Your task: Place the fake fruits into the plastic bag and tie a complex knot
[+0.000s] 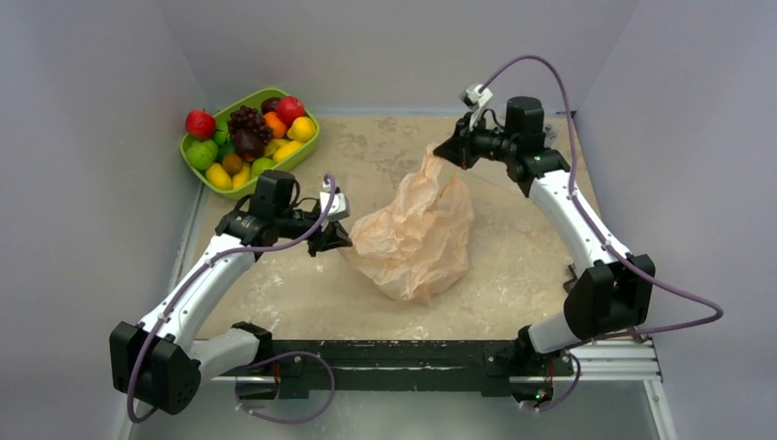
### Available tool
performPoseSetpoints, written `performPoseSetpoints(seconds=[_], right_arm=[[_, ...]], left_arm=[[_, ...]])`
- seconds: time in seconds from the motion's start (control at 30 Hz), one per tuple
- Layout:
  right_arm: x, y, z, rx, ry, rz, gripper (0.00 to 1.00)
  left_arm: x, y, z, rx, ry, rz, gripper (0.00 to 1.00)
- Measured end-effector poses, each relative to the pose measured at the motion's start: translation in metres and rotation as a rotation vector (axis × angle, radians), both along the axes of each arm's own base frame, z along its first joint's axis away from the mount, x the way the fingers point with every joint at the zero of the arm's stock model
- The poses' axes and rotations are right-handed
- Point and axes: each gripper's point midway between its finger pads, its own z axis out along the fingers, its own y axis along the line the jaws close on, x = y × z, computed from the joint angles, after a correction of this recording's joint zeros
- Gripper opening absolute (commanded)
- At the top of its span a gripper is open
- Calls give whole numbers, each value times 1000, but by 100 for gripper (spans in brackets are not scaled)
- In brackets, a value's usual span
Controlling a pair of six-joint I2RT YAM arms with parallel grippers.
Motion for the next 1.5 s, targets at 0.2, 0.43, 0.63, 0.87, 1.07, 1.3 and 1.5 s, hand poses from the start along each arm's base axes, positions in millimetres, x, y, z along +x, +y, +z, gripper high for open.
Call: performPoseSetpoints(seconds=[0.2,0.43,0.63,0.87,1.07,1.3,1.5], right_arm=[[42,-33,33,12,-126,-177,0],[76,-44,44,25,-201,-309,0],[124,-30,35,29,-155,-326,89],[90,-44,5,-128,-44,-285,93],[-40,-65,-48,-269,127,-183,91],[-137,-45,-141,-390,345,-4,88],[-133,-26,-180,-441,442,57,87]], left_arm=[[-6,11,-33,88,33,-14,0],[15,29,-57,99,186,136,0],[40,24,-81,19,526,388,0],[65,43,-111,-56,838,757,0],[77,47,-126,-93,994,898,0],[85,44,-124,-121,1057,935,0],[88,43,-122,-127,1058,933,0]])
